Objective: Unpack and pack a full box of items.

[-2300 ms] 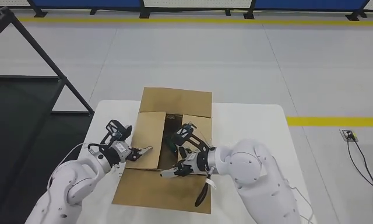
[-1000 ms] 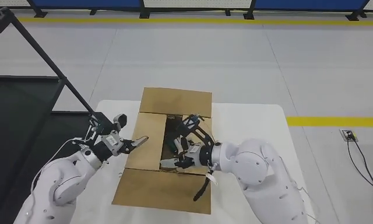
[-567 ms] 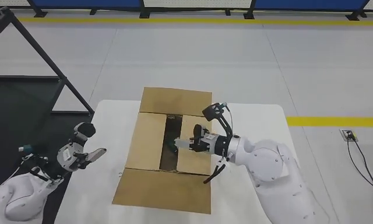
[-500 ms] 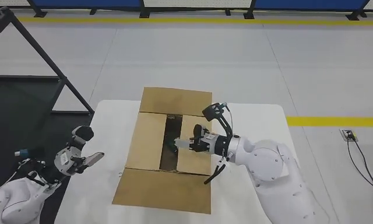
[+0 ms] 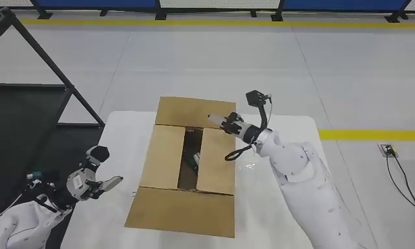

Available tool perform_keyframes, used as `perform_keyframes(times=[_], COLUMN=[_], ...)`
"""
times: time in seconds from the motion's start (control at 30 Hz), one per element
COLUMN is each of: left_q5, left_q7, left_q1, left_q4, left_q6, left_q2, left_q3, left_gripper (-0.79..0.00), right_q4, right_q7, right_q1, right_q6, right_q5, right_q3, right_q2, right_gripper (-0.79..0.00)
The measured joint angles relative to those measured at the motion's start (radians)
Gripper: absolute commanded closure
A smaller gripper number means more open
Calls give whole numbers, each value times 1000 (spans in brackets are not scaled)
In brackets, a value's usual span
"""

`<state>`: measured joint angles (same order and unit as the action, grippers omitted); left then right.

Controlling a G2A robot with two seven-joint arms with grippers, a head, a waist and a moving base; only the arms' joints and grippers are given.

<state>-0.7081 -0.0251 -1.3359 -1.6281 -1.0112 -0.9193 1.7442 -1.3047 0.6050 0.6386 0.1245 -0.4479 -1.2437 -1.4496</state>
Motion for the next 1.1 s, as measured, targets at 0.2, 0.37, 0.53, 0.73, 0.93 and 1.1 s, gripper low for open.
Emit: perform_keyframes(times=[0.2,0.37,0.53,0.73,0.93,1.1], left_q5=[-6,-17,-62,-157,-183,-238], left_q7=[1,13,36,47,95,166], left_q1=[-41,-97,-149,-188,-200,-214], left_q4=[-29,-38,-34,-17,-5,-19], left_q6=[-1,-1,-1,-1,-1,-1], left_q2=[25,63,110,163,215,260], left_q3=[-35,-41,-51,-76,-124,-158], left_gripper=[-785,-785,-785,-785,-785,-785], right_q4=[284,490,651,776,837,849], right_q7=[-99,-121,-82,26,68,104], right_q1=[-148,-245,-315,-365,-391,-405], right_q6=[12,44,116,247,378,462], right_q5=[12,14,19,114,217,277], right_q3=[10,31,59,72,55,27], right_q2=[-12,-21,-32,-47,-53,-42], right_gripper=[-785,-785,-785,-785,-785,-785])
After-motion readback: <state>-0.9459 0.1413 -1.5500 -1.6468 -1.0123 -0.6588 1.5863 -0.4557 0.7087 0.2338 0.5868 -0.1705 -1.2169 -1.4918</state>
